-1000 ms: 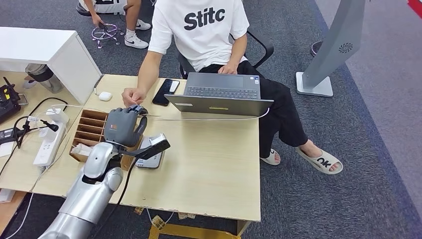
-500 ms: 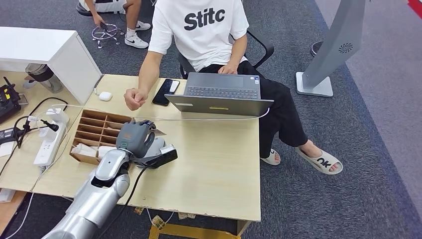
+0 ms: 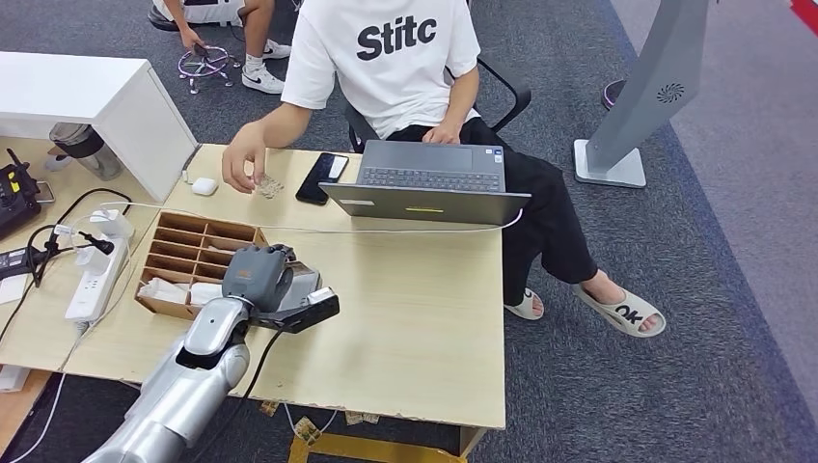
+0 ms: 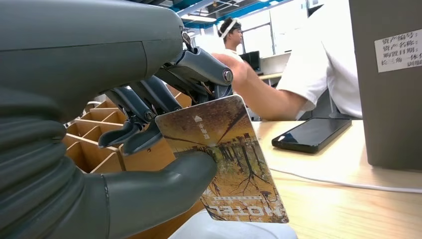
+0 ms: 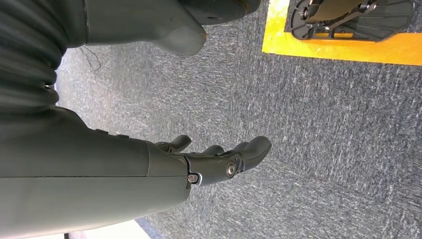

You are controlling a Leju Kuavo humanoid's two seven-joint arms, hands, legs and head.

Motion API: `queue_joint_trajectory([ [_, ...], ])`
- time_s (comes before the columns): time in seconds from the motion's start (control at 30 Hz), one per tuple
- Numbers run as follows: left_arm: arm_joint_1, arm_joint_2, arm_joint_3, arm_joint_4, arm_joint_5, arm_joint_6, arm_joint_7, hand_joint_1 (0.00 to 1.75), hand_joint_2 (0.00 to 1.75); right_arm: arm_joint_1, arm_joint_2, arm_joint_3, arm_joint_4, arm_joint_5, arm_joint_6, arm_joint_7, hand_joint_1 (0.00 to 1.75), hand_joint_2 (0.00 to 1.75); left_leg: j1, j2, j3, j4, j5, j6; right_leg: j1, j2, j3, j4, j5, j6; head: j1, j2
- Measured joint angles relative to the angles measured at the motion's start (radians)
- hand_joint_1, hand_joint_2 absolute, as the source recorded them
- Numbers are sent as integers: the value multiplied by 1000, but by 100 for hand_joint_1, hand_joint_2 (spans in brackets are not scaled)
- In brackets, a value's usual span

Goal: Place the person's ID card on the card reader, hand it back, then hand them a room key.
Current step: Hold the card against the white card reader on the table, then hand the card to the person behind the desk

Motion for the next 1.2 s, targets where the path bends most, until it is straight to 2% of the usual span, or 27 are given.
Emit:
queue_joint_trajectory([
  [0.43, 3, 11, 0, 17, -13, -49, 20, 175, 175, 1, 0, 5, 0, -2, -4, 0, 0, 175, 0, 0, 0, 0, 0, 0, 0, 0, 0, 0, 0, 0, 0, 0],
  [0.77, 3, 11, 0, 25, -17, -44, 29, 175, 175, 2, 0, 8, 0, -4, -4, 2, 0, 175, 0, 0, 1, 0, 0, 0, 0, 0, 1, 0, 0, 0, 0, 0],
  [1.2, 10, 6, 0, -26, -28, 177, -10, 175, 175, 2, 0, 9, 0, -3, -10, 1, 0, 175, 0, 0, 0, 0, 0, 0, 0, 0, 0, 0, 0, 0, 0, 0],
])
